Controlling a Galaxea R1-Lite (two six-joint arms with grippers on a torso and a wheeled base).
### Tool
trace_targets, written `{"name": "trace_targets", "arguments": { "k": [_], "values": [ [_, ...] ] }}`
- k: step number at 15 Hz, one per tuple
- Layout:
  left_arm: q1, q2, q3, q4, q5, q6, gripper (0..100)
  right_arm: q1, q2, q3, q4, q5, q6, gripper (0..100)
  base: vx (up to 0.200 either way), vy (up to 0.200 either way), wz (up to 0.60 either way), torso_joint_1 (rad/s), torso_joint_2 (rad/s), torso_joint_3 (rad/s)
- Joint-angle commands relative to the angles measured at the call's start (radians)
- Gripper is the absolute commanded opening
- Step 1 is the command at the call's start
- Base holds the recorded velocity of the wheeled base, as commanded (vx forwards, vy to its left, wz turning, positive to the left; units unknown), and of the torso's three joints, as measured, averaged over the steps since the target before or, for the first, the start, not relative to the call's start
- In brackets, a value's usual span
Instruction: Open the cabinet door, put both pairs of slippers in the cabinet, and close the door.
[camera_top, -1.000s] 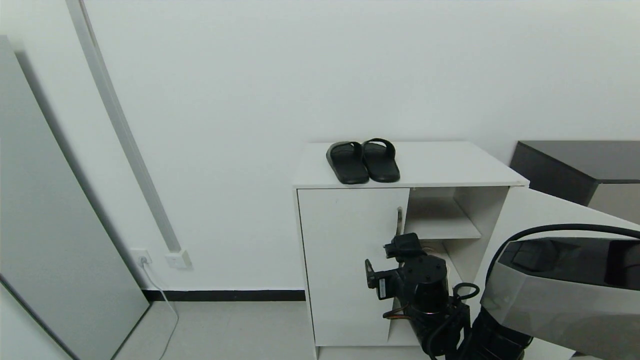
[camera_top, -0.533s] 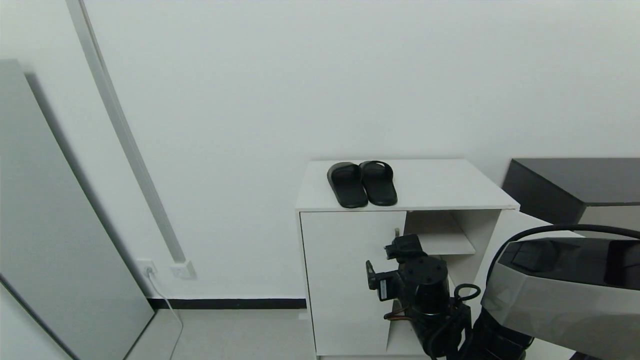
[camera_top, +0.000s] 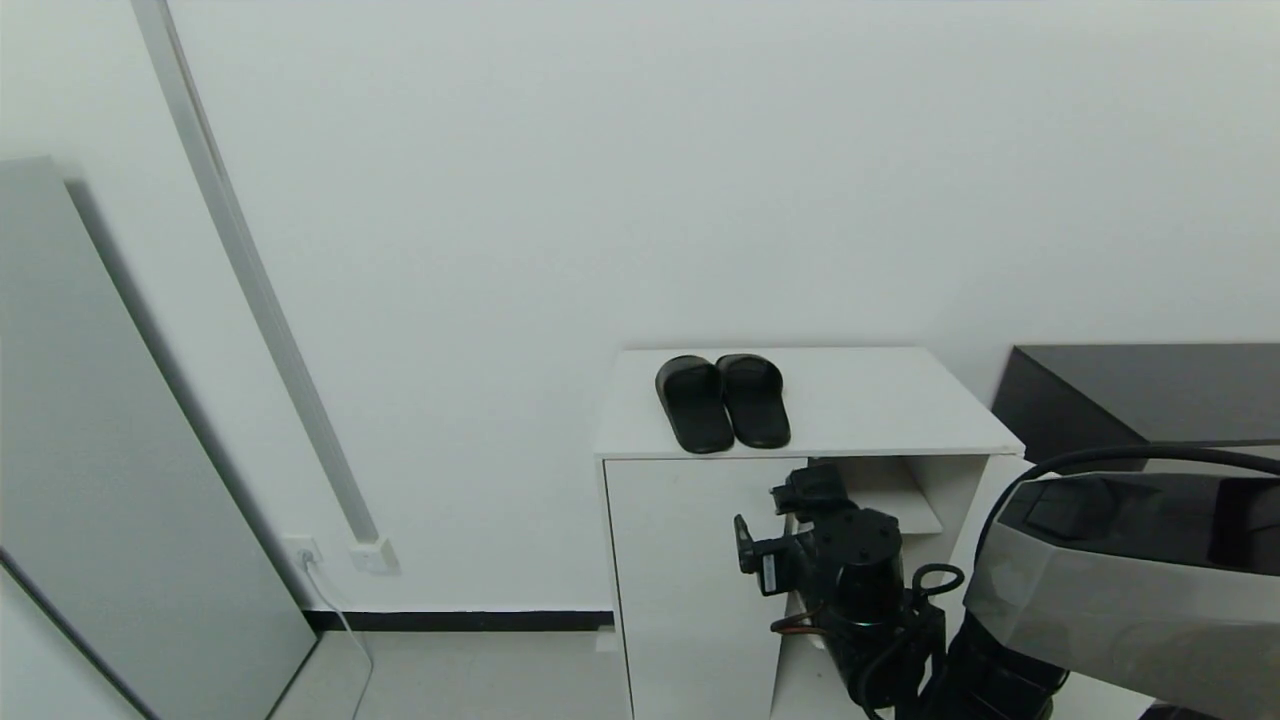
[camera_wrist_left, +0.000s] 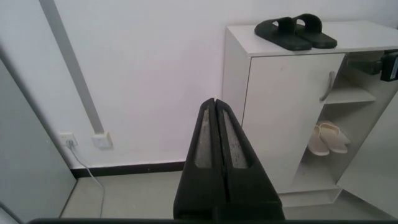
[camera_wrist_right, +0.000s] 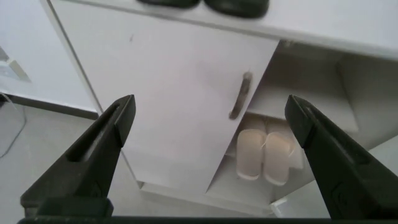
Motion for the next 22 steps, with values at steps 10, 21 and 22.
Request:
{"name": "trace_targets", "arguments": {
  "k": [10, 21, 22],
  "values": [
    [0.000, 0.001, 0.000, 0.000, 0.000, 0.003, 0, -0.006, -0.192, -0.340, 0.716, 0.055, 0.223, 100, 0.000, 0.000, 0.00, 0.111, -0.23, -0.126],
    [0.000, 0.001, 0.000, 0.000, 0.000, 0.004, 0, -0.003, -0.115, -0.337, 0.665, 0.051, 0.223, 100, 0.182, 0.000, 0.00, 0.005, 0.00, 0.001],
    [0.000, 0.001, 0.000, 0.000, 0.000, 0.003, 0, -0.003, -0.103, -0.337, 0.662, 0.052, 0.223, 100, 0.200, 0.000, 0.00, 0.007, 0.00, -0.002]
  ]
}}
